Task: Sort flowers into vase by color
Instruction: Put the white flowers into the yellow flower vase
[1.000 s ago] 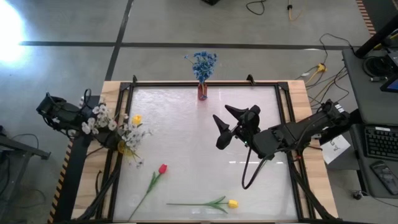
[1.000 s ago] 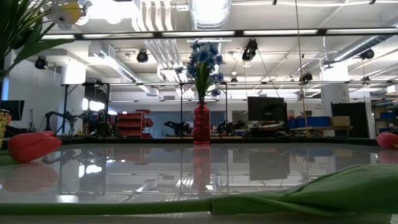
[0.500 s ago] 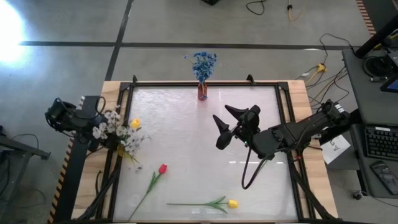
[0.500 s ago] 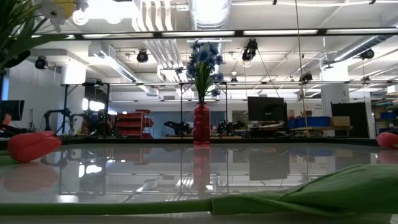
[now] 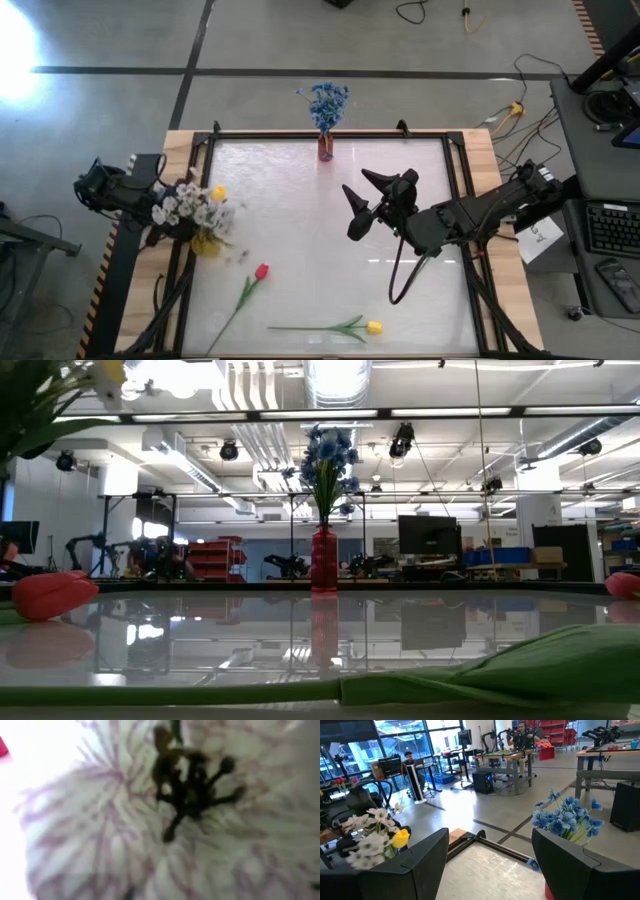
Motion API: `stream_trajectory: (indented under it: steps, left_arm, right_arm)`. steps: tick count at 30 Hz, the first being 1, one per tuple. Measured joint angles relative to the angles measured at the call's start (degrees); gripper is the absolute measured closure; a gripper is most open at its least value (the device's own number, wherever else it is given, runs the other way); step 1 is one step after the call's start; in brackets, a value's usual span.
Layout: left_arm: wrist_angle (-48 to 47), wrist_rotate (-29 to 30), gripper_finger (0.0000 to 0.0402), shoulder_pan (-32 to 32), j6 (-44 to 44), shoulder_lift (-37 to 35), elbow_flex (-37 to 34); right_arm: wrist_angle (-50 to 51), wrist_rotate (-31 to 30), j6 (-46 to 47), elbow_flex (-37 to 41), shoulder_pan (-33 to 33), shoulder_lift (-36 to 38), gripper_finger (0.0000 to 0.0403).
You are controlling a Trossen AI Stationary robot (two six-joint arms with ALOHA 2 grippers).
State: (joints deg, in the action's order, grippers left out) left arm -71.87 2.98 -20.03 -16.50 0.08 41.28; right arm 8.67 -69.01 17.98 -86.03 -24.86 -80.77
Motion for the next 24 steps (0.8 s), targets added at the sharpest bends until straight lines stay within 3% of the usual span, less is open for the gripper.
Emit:
stream_trajectory:
  steps: [15, 19, 24]
  left_arm:
    - [7.3, 4.9, 0.0398, 0.0, 0.8, 0.6, -1.5]
    - [6.4, 3.3, 0.0375, 0.0, -1.2, 1.3, -1.6]
    - [4.7, 0.1, 0.032, 0.0, -2.9, 1.8, -0.7]
  right_arm:
    - [0.0, 0.2, -0.8, 0.0, 0.0, 0.0, 0.0126]
    - [0.0, 0.2, -1.0, 0.0, 0.0, 0.0, 0.0126]
    - [0.0, 0.2, -1.1, 0.0, 0.0, 0.0, 0.0126]
